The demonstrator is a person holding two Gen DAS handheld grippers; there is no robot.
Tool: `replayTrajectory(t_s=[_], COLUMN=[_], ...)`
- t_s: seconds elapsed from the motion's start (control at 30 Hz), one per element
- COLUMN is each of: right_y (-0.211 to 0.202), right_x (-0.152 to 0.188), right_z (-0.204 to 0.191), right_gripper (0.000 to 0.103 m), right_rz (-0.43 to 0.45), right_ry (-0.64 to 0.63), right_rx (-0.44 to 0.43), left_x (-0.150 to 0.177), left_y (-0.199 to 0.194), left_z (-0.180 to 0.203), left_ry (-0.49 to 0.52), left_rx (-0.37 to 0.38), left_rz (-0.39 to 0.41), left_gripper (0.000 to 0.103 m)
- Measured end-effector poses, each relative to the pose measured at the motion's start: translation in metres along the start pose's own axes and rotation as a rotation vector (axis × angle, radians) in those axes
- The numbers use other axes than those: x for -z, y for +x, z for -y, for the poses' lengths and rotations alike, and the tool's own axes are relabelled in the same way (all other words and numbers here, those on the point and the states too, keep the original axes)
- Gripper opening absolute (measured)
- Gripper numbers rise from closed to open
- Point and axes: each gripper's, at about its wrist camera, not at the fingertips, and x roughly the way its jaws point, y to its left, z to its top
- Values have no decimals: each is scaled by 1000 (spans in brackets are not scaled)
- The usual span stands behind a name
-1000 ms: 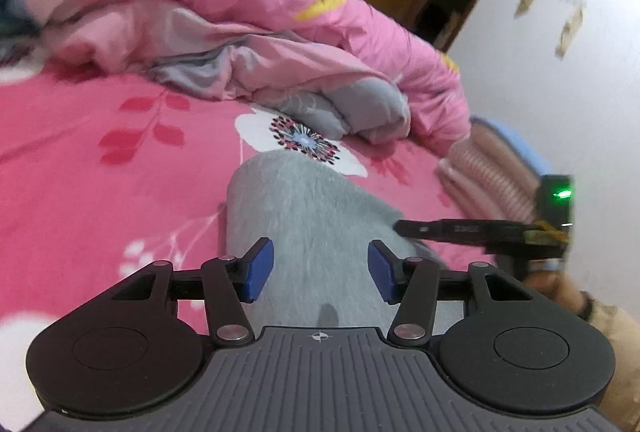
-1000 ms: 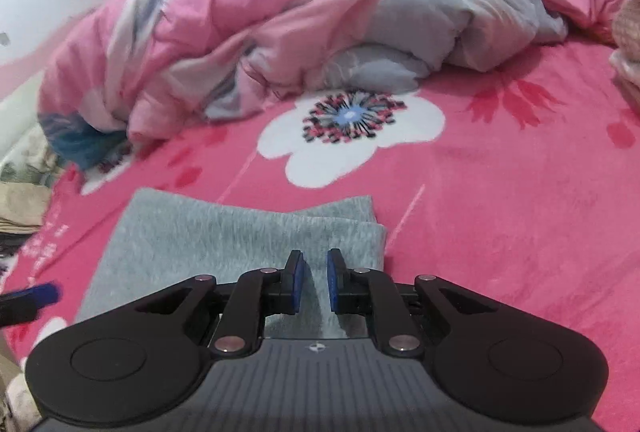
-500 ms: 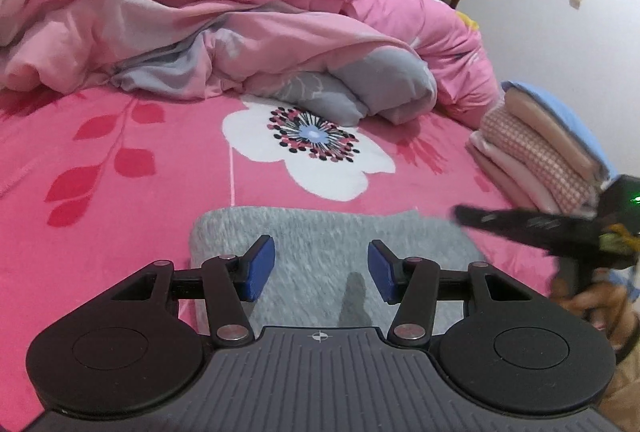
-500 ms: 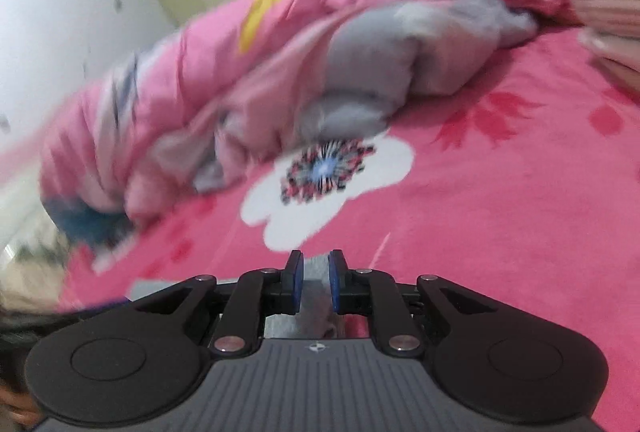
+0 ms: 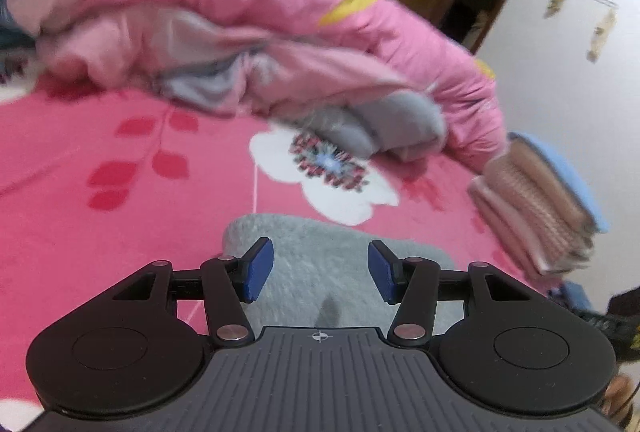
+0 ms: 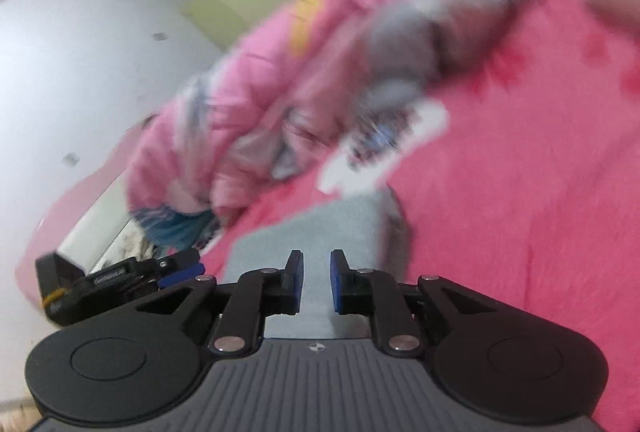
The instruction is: Fold clothes
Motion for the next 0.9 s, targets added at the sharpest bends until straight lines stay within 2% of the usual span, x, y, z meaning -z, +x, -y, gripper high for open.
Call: replayTrajectory(t_s=[0.07, 0.13, 0.2, 0.23, 0.3, 0.37, 0.47, 0.57, 0.7, 0.8, 0.9], right_y=[-19, -29, -27, -21, -13, -20, -40, -46, -30, -32, -38], right_x=[9, 26, 48, 58, 72, 74, 76, 89, 113, 132, 143], right_z=[-19, -33, -39, -38, -30, -28, -45, -45, -13, -9, -15], right_gripper=[17, 18, 19, 18, 13, 15, 17, 21, 22, 22, 23], right_rz=[-7, -49, -109, -135, -154, -121, -77, -81, -126, -118, -101], right_ry=[-50, -109, -164, -175, -155, -96, -167, -143, 33, 83, 21], right_rx=[-62, -108, -93, -51, 31, 11, -20, -18, 7, -80, -111], left_x=[10, 24, 40, 47, 60, 66, 70, 73, 76, 75, 72], left_y=[-18, -30, -36, -36, -35, -35, -41, -40, -37, -35, -32], left_z=[6, 11, 15, 17, 18, 17, 18, 19, 23, 28, 33], left_ry=[27, 44, 55, 55, 45, 15, 6, 6, 2, 14, 18], left_rx=[8, 6, -7, -18, -41, -59, -61, -86, -121, -150, -184], left_rz=[-15, -44, -73, -83, -103, -116, -99, -108, -109, -123, -135], left_gripper=[52, 53, 53, 53, 53, 53, 53, 54, 56, 56, 57])
